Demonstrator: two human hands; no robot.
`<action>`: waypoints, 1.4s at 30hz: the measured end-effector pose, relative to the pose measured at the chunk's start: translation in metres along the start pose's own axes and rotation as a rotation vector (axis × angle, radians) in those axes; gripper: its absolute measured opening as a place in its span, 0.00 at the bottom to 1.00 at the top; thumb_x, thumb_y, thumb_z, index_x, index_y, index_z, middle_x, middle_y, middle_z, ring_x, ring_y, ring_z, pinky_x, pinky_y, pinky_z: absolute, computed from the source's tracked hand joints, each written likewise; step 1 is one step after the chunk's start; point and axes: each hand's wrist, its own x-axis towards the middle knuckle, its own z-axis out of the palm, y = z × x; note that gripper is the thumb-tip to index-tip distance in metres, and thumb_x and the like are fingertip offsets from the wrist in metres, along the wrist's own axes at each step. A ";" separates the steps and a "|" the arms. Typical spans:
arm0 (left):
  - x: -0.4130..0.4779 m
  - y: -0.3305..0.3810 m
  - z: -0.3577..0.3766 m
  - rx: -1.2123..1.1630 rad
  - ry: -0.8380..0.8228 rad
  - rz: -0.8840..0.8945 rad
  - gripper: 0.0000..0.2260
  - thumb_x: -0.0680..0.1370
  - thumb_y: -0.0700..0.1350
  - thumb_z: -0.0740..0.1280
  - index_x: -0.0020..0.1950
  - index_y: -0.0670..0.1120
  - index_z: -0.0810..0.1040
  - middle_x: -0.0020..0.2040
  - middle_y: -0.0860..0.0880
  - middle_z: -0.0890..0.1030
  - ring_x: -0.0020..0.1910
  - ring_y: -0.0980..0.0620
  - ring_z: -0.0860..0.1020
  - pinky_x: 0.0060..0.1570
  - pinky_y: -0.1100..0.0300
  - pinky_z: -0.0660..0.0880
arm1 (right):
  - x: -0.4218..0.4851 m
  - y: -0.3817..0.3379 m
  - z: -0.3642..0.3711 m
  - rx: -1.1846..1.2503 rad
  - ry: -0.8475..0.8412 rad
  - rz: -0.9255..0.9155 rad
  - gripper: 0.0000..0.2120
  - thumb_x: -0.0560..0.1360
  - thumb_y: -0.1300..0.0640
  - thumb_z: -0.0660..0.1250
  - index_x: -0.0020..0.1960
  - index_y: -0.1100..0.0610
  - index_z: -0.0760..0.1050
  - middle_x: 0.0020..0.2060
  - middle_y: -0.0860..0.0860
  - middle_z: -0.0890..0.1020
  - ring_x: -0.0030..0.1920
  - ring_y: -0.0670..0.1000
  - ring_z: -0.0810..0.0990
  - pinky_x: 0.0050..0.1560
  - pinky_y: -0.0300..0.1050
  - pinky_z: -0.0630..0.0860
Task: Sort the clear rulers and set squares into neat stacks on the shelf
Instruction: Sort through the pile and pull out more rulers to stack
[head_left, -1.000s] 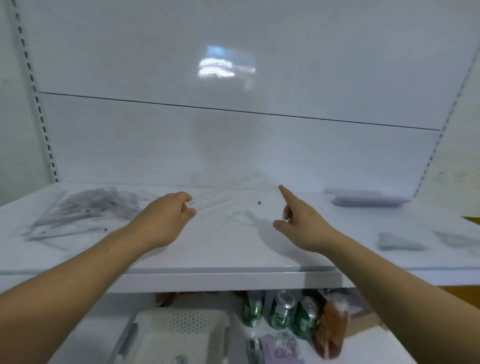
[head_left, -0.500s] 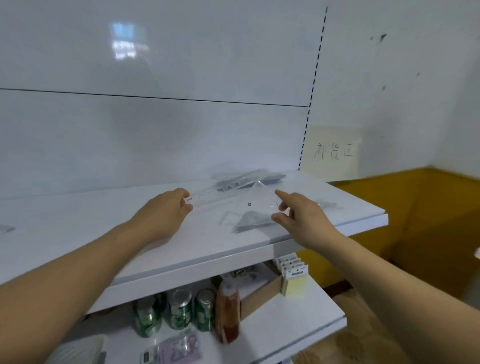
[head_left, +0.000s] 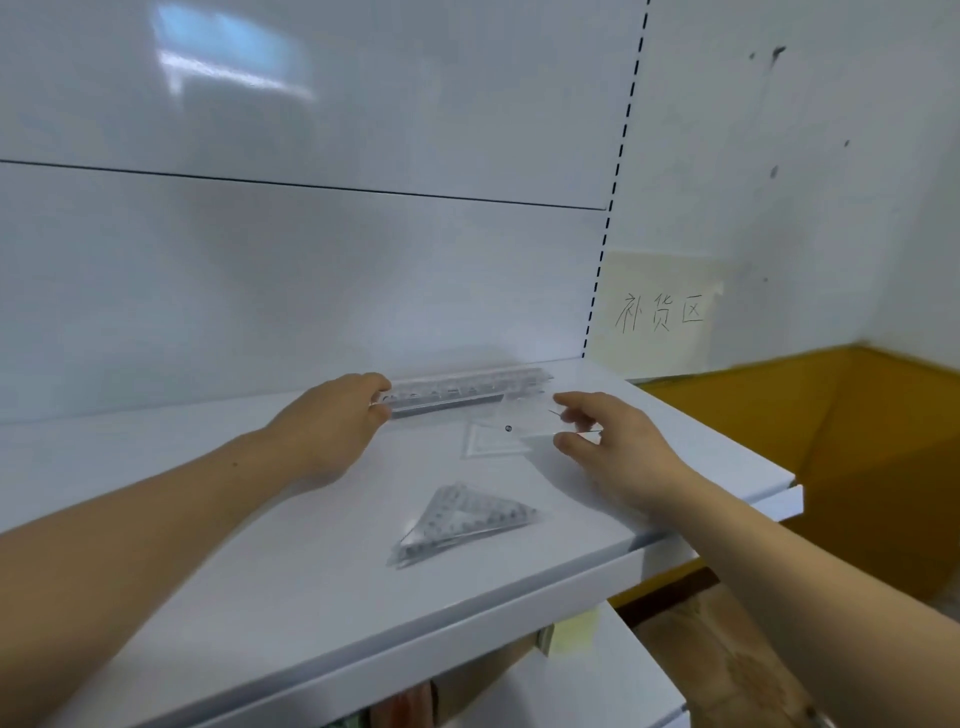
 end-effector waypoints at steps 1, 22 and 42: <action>0.004 0.004 0.002 0.007 0.000 0.003 0.13 0.81 0.49 0.56 0.64 0.49 0.71 0.58 0.48 0.77 0.54 0.47 0.75 0.56 0.51 0.72 | 0.003 0.005 -0.002 0.006 -0.014 0.007 0.20 0.77 0.54 0.66 0.68 0.48 0.71 0.54 0.43 0.76 0.52 0.42 0.73 0.53 0.33 0.64; 0.010 0.067 0.032 0.087 0.155 -0.298 0.13 0.81 0.49 0.57 0.62 0.47 0.74 0.56 0.43 0.78 0.52 0.42 0.76 0.55 0.47 0.74 | 0.015 0.092 -0.060 -0.129 -0.365 -0.164 0.20 0.75 0.47 0.65 0.66 0.44 0.71 0.63 0.40 0.73 0.60 0.41 0.69 0.57 0.37 0.63; 0.043 0.043 0.019 0.021 -0.017 -0.413 0.18 0.82 0.48 0.56 0.72 0.47 0.66 0.72 0.46 0.67 0.69 0.46 0.67 0.66 0.58 0.62 | 0.069 0.085 -0.025 -0.318 -0.529 -0.203 0.30 0.76 0.34 0.53 0.75 0.46 0.59 0.74 0.46 0.60 0.74 0.49 0.57 0.73 0.48 0.53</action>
